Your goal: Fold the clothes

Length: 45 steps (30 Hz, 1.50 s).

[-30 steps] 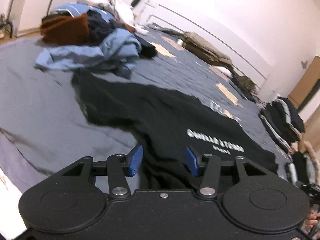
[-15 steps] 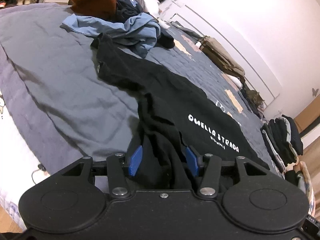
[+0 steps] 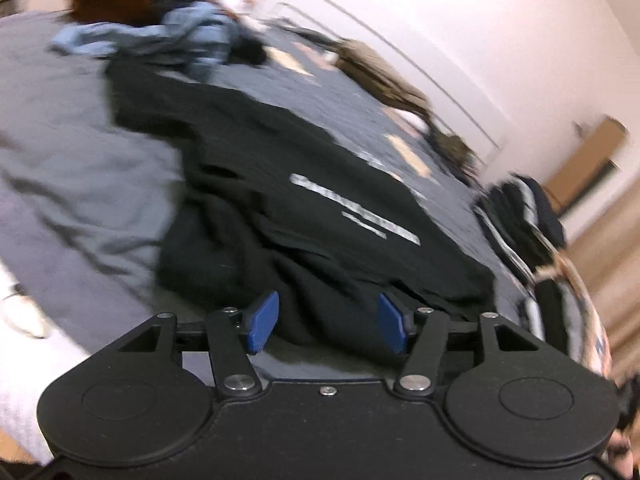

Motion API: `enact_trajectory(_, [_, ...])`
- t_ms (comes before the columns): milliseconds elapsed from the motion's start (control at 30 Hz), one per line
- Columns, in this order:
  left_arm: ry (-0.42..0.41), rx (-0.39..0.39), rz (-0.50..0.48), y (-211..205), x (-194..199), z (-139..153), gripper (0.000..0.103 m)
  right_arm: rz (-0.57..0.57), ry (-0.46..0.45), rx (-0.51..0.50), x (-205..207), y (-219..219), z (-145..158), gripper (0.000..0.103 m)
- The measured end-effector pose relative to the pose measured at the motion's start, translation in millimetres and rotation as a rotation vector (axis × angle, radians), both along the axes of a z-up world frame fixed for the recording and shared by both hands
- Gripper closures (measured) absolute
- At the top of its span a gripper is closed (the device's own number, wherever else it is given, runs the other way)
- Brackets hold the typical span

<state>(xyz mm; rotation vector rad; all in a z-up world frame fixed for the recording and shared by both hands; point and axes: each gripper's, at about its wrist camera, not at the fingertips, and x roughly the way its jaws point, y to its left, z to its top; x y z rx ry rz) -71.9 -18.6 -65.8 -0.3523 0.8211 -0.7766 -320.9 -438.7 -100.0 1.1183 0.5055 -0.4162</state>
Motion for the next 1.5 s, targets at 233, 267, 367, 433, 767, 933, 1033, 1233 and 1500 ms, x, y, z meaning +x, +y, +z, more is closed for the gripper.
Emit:
enact_trajectory(233, [-0.199,0.11,-0.178,-44.9,-38.6,4.9,0.045,-0.105,-0.03,0.052,2.6,-2.1,-13.2,0.056])
enact_trajectory(267, [-0.212,0.117,-0.204,-49.1,-43.6,3.7,0.045,-0.121,-0.035,0.055,2.5,-2.9,-14.6,0.056])
enact_trajectory(367, [-0.254,0.138,-0.282,-61.7,-58.4,0.2,0.045,-0.159,-0.039,0.064,3.0,-4.6,-17.7,0.056])
enact_trajectory(433, [-0.276,0.156,-0.307,-65.9,-64.5,-1.4,0.045,-0.171,-0.034,0.073,4.6,-4.4,-20.3,0.056])
enact_trajectory(767, [-0.327,0.195,-0.359,-77.6,-78.3,-3.7,0.045,-0.151,-0.02,0.123,19.3,0.3,-35.6,0.055])
enact_trajectory(933, [-0.335,0.207,-0.367,-78.0,-79.5,-4.9,0.045,-0.204,-0.046,0.15,19.8,-11.8,-44.3,0.055])
enact_trajectory(1033, [-0.38,0.232,-0.398,-87.7,-83.2,-5.0,0.045,-0.225,-0.06,0.174,19.3,-15.3,-48.1,0.055])
enact_trajectory(1233, [-0.469,0.277,-0.466,-107.7,-90.1,-5.0,0.045,-0.232,-0.061,0.17,20.6,-14.0,-46.2,0.055])
enact_trajectory(1500, [-0.575,0.341,-0.615,-147.6,-99.8,-14.2,0.045,-0.201,-0.05,0.175,21.7,-17.3,-44.5,0.054])
